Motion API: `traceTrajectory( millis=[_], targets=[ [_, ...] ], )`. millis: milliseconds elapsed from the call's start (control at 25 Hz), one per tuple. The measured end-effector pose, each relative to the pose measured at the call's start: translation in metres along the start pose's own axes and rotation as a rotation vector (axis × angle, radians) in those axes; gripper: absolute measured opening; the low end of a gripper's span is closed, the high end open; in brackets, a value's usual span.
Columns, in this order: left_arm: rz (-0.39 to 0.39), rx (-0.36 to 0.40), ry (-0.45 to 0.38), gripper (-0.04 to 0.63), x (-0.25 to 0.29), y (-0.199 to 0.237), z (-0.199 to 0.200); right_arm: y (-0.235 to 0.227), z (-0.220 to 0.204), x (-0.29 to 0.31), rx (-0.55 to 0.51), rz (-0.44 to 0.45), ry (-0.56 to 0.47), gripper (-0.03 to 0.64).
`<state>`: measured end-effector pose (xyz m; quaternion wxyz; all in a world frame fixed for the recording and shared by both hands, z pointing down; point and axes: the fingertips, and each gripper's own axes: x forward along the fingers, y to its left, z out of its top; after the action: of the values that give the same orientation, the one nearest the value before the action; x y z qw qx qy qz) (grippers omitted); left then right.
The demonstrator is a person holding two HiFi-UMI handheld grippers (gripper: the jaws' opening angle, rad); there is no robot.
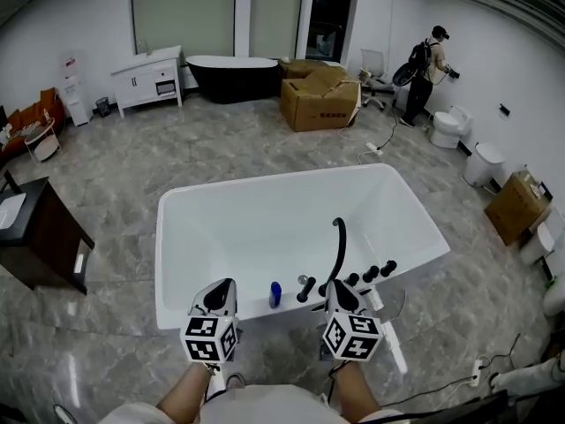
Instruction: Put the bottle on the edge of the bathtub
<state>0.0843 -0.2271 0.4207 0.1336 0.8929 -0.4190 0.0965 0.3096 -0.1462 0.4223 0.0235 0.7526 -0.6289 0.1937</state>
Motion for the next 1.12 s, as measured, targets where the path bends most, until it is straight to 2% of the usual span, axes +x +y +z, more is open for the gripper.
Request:
traceTrajectory(
  millis=[320, 520, 720, 1120],
  targets=[
    [0.056, -0.007, 0.011, 0.02, -0.012, 0.007, -0.01, -0.002, -0.004, 0.001, -0.023, 0.023, 0.021, 0.038],
    [0.044, -0.002, 0.011, 0.02, -0.011, 0.013, -0.01, 0.007, -0.013, 0.001, -0.036, 0.012, 0.039, 0.037],
    [0.033, -0.006, -0.001, 0.02, -0.012, 0.017, -0.004, 0.019, -0.01, -0.002, -0.111, 0.009, 0.05, 0.026],
    [0.029, -0.013, 0.024, 0.02, -0.018, 0.03, -0.014, 0.032, -0.017, 0.001, -0.123, -0.006, 0.076, 0.026]
  ],
)
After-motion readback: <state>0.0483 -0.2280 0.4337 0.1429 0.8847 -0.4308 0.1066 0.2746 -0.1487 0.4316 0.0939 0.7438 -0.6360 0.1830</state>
